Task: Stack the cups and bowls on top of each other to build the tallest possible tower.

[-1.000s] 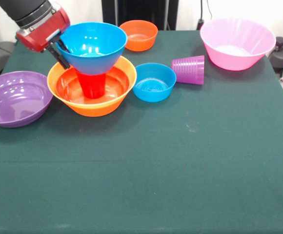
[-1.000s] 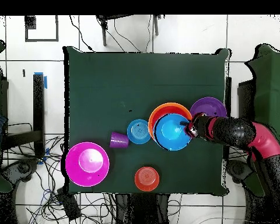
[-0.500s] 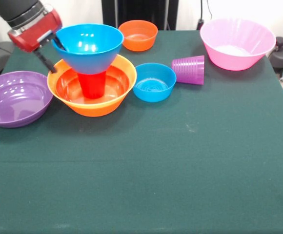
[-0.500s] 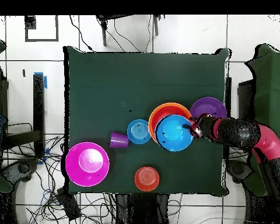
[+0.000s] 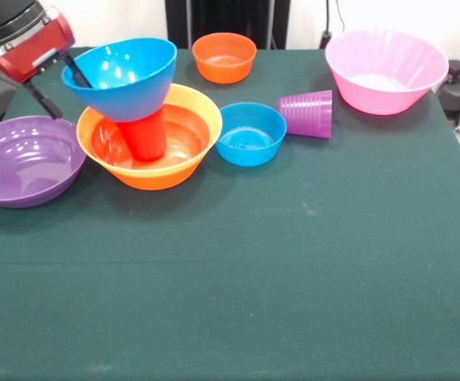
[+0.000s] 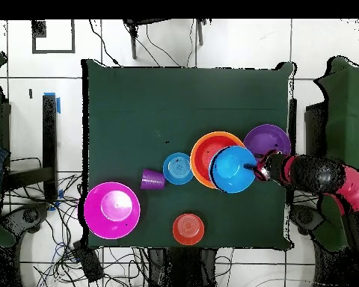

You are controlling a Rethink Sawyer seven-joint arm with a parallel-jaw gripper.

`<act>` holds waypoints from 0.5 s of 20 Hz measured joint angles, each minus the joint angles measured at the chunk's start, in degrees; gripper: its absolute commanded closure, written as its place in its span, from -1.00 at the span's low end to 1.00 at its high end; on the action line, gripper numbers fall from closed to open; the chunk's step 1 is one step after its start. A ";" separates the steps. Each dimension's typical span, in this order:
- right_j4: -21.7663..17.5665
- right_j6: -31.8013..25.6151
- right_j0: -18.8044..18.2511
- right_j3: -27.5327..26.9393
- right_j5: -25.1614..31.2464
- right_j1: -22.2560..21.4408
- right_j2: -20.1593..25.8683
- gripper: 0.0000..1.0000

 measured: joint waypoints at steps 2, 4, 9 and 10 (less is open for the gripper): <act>0.00 0.00 0.01 0.00 0.20 -0.12 0.00 -1.00; 0.00 0.00 0.01 0.00 0.50 -0.31 0.00 -1.00; 0.12 0.00 0.01 0.01 1.42 -0.78 0.02 -1.00; 0.17 0.00 0.01 0.01 1.65 -0.92 0.02 -1.00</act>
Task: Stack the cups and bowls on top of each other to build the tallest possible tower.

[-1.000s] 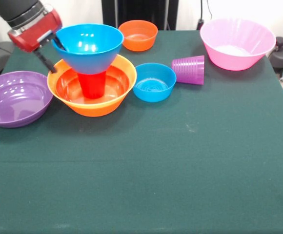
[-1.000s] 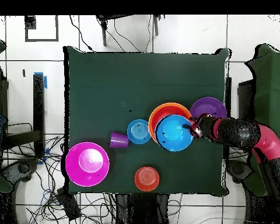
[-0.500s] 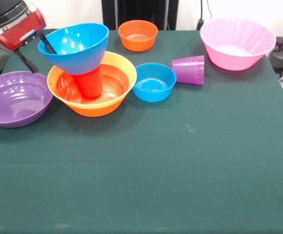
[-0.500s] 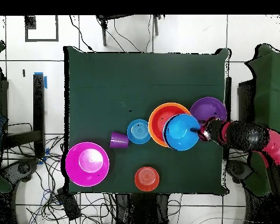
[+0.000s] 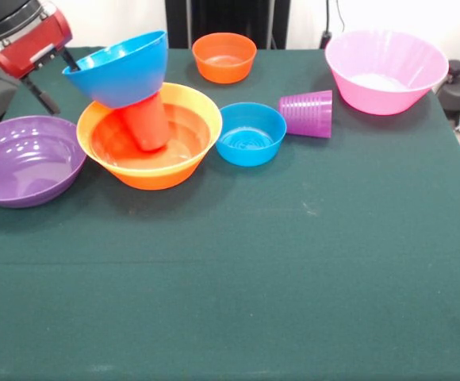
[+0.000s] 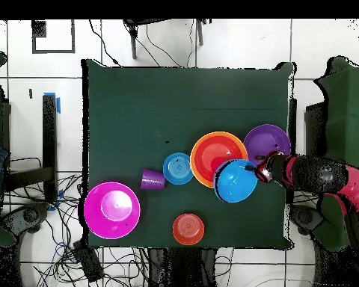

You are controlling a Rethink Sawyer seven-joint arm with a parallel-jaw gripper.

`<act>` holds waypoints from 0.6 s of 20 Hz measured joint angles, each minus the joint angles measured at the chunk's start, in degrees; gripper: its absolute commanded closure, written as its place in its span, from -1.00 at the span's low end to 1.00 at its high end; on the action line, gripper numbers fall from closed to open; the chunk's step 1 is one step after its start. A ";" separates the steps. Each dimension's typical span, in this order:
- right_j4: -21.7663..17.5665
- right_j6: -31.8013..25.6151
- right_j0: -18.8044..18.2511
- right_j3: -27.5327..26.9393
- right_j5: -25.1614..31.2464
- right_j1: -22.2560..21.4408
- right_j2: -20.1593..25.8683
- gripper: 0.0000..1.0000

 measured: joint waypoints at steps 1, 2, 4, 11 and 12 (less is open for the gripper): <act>0.04 0.00 0.00 0.01 0.43 -0.39 0.01 -1.00; 0.11 0.00 0.00 0.01 0.77 -0.76 0.02 -1.00; 0.34 0.00 0.03 0.01 1.35 -1.36 0.04 -1.00; 2.27 0.00 0.59 0.03 3.74 -4.57 0.10 -1.00; 2.53 0.00 0.70 0.03 3.80 -4.93 0.10 -1.00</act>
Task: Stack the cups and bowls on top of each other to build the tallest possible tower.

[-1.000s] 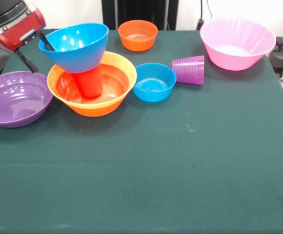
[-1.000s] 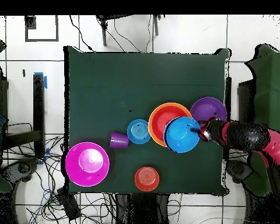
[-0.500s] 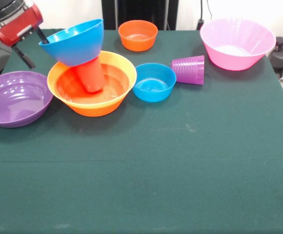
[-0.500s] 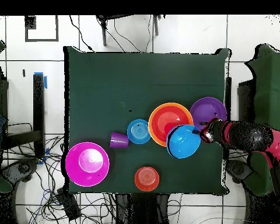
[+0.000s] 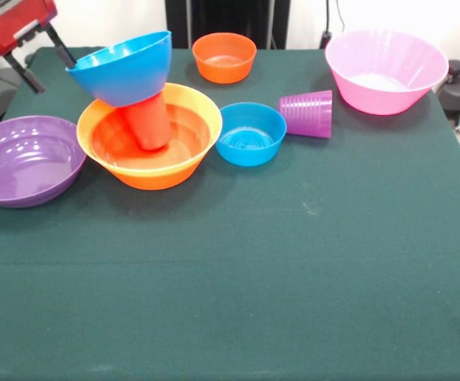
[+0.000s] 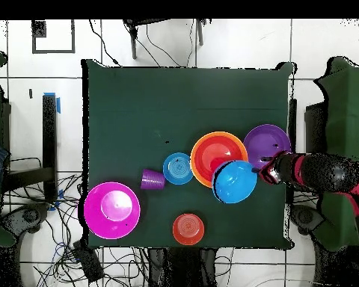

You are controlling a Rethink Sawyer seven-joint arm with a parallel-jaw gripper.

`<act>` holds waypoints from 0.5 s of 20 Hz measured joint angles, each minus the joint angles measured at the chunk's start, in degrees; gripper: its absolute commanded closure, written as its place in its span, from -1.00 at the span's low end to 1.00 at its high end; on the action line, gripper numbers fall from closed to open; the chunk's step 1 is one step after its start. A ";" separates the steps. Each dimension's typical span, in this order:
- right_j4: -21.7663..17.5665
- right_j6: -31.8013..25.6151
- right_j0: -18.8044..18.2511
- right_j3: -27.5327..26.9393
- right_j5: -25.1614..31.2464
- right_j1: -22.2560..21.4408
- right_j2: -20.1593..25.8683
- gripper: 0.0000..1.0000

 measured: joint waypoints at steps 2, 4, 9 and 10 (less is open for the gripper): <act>0.81 0.00 0.60 0.01 0.00 -1.47 0.02 -1.00; 1.33 0.00 1.16 0.02 0.00 -2.57 0.04 -1.00; 3.94 0.00 3.39 0.06 -0.01 -5.22 0.07 -1.00; 4.39 0.00 3.84 0.07 -0.01 -5.57 0.07 -1.00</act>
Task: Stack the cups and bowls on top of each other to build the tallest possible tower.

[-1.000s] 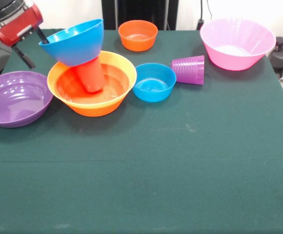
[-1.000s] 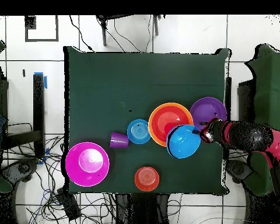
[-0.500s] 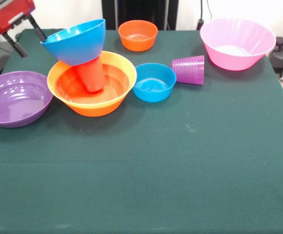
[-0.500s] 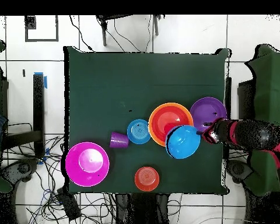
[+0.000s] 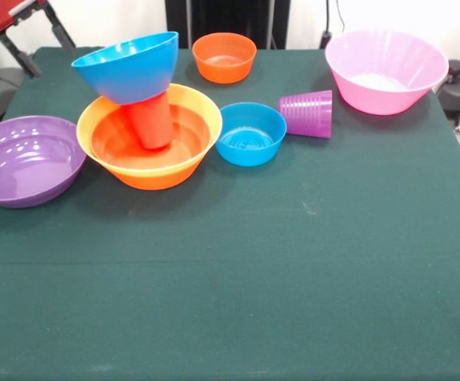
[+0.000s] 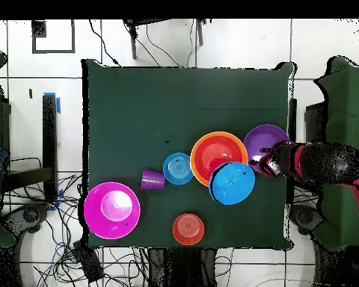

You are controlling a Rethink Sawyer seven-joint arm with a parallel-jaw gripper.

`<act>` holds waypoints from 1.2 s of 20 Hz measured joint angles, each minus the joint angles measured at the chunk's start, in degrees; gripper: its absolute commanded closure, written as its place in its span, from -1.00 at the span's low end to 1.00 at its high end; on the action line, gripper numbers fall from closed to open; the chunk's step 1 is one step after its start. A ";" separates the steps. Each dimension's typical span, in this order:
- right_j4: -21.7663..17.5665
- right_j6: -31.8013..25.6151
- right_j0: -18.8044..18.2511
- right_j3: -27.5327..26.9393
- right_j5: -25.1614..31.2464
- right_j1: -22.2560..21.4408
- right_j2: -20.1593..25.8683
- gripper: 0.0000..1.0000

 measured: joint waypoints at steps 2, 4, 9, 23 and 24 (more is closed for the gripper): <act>1.26 0.01 1.13 0.06 0.00 -0.62 0.00 -1.00; 2.73 0.02 2.43 0.31 0.01 -1.26 -0.01 -1.00; 6.26 1.43 7.13 0.97 -1.03 -2.32 -0.96 -1.00; 9.07 17.07 20.81 1.02 -10.76 -2.45 -6.75 -1.00; 9.06 17.97 21.47 1.01 -11.36 -2.45 -7.14 -1.00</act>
